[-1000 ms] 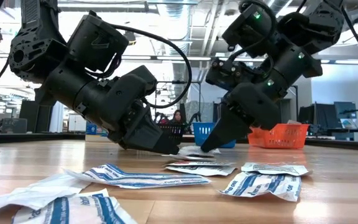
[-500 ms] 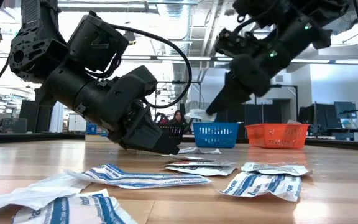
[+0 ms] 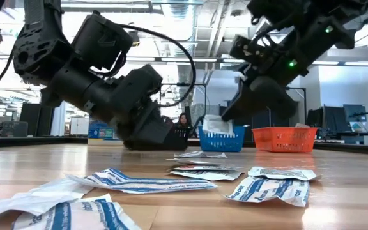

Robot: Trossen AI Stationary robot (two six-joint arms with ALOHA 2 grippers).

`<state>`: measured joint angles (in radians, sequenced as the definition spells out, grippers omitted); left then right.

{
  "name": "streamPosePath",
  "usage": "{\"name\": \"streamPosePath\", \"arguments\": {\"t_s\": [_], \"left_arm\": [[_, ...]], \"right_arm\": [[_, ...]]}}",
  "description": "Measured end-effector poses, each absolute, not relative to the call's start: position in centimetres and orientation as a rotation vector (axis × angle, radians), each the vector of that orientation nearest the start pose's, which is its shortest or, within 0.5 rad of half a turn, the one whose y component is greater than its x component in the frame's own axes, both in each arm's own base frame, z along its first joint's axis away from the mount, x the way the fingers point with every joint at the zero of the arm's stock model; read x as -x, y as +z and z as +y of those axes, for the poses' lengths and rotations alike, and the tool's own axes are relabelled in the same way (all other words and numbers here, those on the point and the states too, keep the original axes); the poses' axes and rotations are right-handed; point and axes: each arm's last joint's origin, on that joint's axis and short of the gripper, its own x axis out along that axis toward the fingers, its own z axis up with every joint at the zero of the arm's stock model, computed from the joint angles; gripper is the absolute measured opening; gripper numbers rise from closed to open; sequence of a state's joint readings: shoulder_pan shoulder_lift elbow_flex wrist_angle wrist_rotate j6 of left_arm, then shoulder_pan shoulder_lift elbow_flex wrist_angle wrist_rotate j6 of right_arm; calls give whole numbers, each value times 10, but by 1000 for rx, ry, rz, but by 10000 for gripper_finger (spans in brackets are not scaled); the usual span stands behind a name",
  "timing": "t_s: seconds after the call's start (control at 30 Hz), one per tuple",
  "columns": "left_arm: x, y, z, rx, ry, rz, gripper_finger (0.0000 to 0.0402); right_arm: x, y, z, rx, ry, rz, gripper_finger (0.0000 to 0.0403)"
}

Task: Pick & Place First Aid Supplies
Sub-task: Put the black towelette pack into the black bin

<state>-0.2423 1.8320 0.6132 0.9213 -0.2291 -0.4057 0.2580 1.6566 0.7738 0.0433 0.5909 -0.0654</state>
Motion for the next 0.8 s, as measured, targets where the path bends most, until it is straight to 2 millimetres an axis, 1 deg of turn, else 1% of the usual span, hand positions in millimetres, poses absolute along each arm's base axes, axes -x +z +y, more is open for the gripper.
{"name": "streamPosePath", "arguments": {"t_s": [0.1, 0.2, 0.27, 0.4, 0.6, 0.8], "left_arm": [[-316, 131, -58, 363, 77, 217, 78], [-319, 135, -44, 432, 120, 187, 98], [-323, 139, -40, 449, 106, 169, 108], [-329, 148, -43, 460, -2, 160, 120], [-332, 151, -45, 465, -9, 152, 125], [-331, 149, -47, 474, -11, 172, 125]], "right_arm": [[-301, 150, 69, 450, -264, 745, 0], [-302, 152, 74, 476, -240, 714, 0], [-302, 152, 76, 482, -235, 714, 0], [-302, 152, 77, 483, -230, 714, 0], [-300, 150, 76, 495, -222, 741, 0], [-291, 142, 75, 548, -204, 854, 0]]}}
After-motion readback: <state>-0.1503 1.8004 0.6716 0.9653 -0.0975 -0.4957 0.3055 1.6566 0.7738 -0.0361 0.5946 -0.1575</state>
